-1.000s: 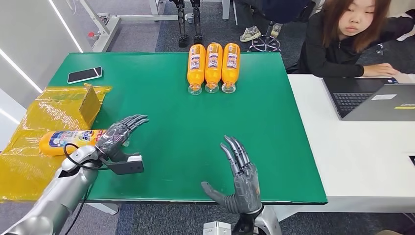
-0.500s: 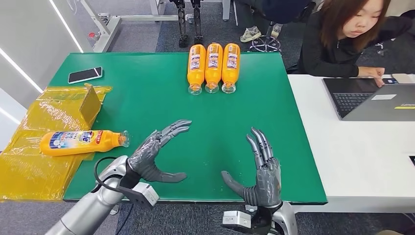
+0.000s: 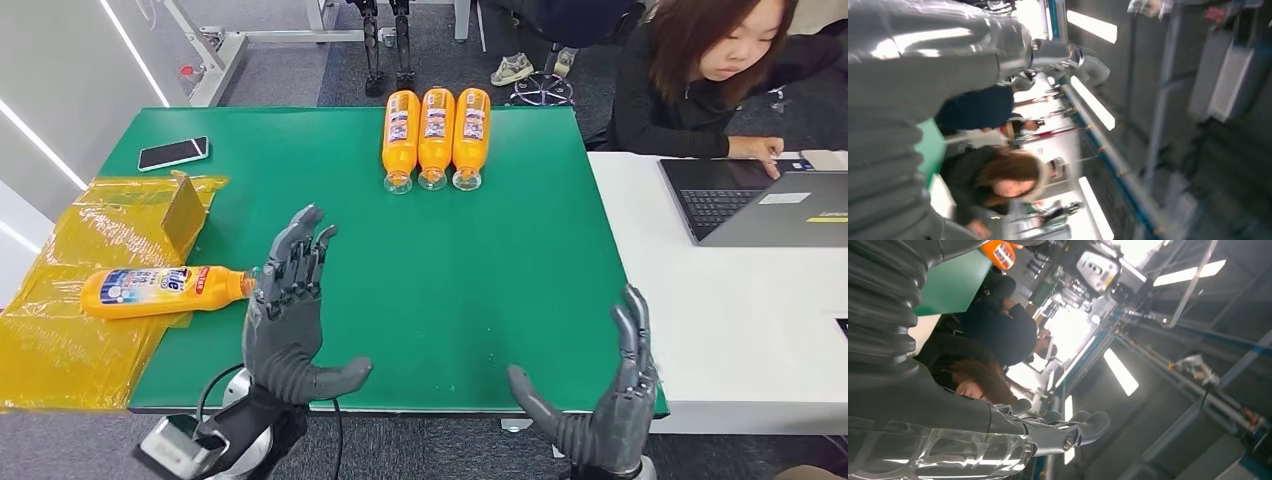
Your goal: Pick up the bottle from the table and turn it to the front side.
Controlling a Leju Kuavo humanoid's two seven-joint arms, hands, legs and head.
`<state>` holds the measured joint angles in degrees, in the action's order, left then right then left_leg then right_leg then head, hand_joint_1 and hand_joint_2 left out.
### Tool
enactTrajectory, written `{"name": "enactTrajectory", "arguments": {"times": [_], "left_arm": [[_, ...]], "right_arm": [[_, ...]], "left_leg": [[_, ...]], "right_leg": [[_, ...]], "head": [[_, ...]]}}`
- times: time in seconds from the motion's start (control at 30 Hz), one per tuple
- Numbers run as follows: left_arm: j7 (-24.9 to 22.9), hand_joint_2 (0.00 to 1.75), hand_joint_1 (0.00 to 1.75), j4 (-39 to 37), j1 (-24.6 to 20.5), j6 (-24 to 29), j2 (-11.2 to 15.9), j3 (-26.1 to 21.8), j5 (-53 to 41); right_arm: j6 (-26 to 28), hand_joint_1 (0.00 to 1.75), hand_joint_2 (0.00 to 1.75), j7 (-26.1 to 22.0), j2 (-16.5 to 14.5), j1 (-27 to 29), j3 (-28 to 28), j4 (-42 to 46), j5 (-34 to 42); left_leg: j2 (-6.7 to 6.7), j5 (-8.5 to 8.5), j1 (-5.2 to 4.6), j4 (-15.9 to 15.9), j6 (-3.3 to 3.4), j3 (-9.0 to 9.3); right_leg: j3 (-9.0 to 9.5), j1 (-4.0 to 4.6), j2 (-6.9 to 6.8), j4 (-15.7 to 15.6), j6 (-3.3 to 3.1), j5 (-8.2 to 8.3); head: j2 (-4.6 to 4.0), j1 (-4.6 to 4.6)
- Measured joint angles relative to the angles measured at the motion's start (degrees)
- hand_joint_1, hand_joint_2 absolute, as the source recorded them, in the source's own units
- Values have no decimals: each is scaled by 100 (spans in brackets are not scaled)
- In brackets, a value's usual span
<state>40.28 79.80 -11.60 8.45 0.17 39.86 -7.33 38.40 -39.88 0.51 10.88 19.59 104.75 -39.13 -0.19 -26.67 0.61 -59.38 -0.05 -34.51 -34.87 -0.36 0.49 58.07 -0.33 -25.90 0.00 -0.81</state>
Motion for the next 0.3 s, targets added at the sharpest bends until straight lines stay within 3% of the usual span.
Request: {"name": "enactTrajectory", "arguments": {"times": [0.3], "left_arm": [[0,175,0,264,527,-271,-392,-446,60]], "right_arm": [[0,0,175,-7,-554,402,-699,511,540]], "left_leg": [[0,0,0,0,1,2]], "right_leg": [[3,0,-1,1,-3,-1]], "head": [[0,1]]}}
